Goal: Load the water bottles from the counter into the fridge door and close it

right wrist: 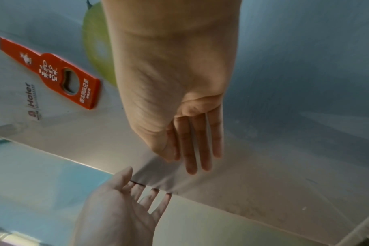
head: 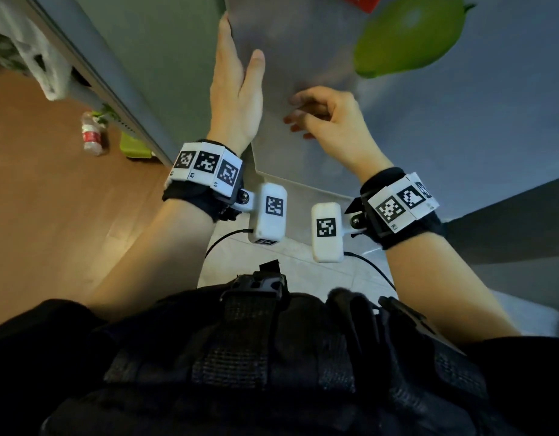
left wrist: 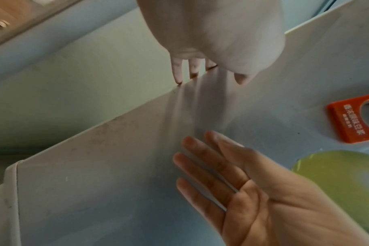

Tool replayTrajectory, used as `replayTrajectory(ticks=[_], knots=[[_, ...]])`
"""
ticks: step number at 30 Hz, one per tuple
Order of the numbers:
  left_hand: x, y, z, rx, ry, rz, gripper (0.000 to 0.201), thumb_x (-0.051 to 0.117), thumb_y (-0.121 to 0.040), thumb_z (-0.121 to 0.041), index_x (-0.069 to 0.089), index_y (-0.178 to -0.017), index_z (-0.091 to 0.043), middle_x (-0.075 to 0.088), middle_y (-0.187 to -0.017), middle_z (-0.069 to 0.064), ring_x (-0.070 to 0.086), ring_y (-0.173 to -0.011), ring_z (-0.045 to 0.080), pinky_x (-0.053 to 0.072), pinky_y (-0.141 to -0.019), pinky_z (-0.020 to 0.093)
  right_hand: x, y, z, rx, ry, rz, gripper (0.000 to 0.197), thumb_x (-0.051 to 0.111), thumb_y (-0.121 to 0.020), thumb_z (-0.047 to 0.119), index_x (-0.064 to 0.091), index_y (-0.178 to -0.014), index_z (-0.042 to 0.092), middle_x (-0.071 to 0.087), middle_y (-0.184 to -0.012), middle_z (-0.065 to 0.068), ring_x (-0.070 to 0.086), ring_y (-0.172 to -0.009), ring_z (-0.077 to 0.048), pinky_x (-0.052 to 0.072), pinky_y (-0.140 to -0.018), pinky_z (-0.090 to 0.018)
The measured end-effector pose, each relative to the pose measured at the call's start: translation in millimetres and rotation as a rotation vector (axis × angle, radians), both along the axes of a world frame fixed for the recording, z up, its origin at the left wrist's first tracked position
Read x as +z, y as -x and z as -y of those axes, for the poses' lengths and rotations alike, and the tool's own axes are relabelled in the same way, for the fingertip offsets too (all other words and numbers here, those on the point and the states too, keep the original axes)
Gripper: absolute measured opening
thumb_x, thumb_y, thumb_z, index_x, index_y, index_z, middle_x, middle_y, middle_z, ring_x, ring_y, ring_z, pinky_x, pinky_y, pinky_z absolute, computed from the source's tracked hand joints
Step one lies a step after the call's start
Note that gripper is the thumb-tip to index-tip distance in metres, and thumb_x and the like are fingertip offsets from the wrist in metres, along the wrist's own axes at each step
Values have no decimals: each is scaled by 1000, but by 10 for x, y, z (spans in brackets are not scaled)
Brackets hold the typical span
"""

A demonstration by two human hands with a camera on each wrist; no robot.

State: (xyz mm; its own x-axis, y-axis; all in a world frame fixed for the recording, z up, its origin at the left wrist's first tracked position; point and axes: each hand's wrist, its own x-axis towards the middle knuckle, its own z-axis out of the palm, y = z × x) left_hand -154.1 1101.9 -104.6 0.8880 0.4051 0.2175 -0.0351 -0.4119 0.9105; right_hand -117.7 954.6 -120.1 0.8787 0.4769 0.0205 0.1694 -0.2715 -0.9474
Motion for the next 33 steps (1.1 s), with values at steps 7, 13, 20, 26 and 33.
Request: replayTrajectory(ticks=[7, 13, 20, 26, 33], knots=[[-26, -322, -92, -75, -46, 27, 63, 36, -96, -20, 4, -144, 5, 11, -155, 19, 11, -145, 26, 9, -117, 29, -19, -135, -29, -131, 11, -17, 16, 56, -90, 6, 59, -100, 19, 71, -88, -7, 68, -76, -12, 53, -68, -20], [-55, -513, -127, -107, -25, 35, 65, 37, -97, -19, 1, -144, 6, 7, -156, 20, 9, -145, 26, 6, -114, 20, -30, -204, -28, -194, 27, -31, 18, 56, -89, 5, 61, -99, 20, 72, -87, -7, 69, -77, -15, 53, -70, -23], [-85, -535, -96, -59, -27, 65, 64, 38, -97, -21, 3, -144, 7, 6, -155, 23, 9, -145, 27, 3, -111, 12, 21, -152, 0, -209, 70, -33, 19, 57, -89, 5, 61, -102, 17, 71, -88, -8, 66, -71, -10, 52, -69, -21], [-73, -313, 113, 60, -57, 72, 61, 41, -98, -18, 10, -144, 4, 14, -154, 21, 15, -143, 27, 10, -109, 17, 91, 12, 174, -188, 67, -36, 15, 57, -91, 7, 59, -101, 19, 71, -91, -6, 68, -77, -14, 54, -73, -28], [-120, 170, 608, 65, -42, 108, 41, 40, -96, -20, 40, -133, -3, 33, -143, 16, 35, -133, 25, 27, -108, 24, 131, 420, 694, -163, 52, -11, 20, 55, -93, 9, 61, -112, 11, 72, -96, -6, 70, -88, -17, 57, -79, -33]])
